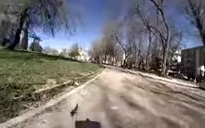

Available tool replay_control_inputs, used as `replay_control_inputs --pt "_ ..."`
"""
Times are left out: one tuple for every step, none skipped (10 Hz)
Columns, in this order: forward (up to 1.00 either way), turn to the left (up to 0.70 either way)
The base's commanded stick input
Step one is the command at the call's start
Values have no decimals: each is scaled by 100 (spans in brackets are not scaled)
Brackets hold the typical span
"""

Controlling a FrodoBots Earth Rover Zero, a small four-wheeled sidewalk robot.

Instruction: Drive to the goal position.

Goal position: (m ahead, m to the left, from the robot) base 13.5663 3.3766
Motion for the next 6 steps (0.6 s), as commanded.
replay_control_inputs --pt "100 -4" --pt "100 0" --pt "100 0" --pt "100 -1" --pt "100 -9" --pt "100 -16"
